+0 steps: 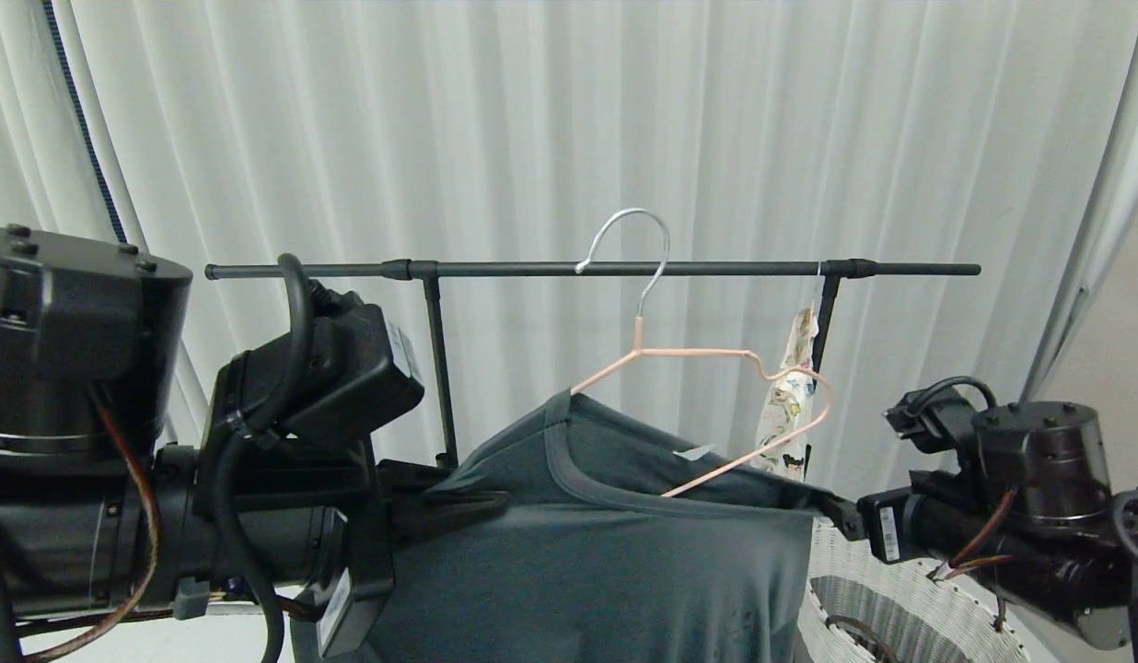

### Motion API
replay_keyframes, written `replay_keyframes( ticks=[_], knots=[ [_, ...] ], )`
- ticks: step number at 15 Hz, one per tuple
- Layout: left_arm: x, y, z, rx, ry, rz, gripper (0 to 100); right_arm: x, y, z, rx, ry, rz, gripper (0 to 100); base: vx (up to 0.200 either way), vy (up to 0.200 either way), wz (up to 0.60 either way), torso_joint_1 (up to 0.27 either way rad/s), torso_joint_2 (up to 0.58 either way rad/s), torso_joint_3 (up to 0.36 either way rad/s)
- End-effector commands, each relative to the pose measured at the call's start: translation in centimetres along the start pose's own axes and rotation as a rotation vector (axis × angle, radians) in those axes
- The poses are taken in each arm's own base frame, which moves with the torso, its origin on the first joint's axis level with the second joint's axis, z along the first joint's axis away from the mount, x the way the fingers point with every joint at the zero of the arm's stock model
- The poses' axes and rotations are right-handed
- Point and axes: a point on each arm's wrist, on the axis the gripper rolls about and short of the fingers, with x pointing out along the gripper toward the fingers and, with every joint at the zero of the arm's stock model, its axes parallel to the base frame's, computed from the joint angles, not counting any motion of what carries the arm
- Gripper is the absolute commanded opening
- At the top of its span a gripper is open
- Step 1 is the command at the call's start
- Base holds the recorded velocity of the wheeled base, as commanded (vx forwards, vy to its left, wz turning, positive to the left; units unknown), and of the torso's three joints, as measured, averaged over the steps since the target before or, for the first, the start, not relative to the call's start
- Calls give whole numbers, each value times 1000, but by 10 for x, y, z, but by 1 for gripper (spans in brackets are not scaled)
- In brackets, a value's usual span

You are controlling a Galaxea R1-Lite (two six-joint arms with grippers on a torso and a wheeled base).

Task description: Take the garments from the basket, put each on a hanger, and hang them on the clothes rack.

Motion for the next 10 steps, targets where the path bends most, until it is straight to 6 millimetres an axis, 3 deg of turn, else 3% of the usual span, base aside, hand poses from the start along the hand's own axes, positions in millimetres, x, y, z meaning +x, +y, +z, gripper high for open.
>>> replay_keyframes(
  ticks=[1, 5, 10],
  knots=[
    [-4, -4, -4, 0, 3, -4, 0, -6, -8, 11, 25, -57, -18, 100, 0, 0, 0, 0, 0, 0],
    [-3, -13, -19, -5, 41, -35, 0, -20, -12, 29, 41, -145, -3, 100, 0, 0, 0, 0, 0, 0],
    [-7, -25, -14, 30, 7, -77, 0, -26, -16, 35, 54, -179, 2, 100, 0, 0, 0, 0, 0, 0]
  ],
)
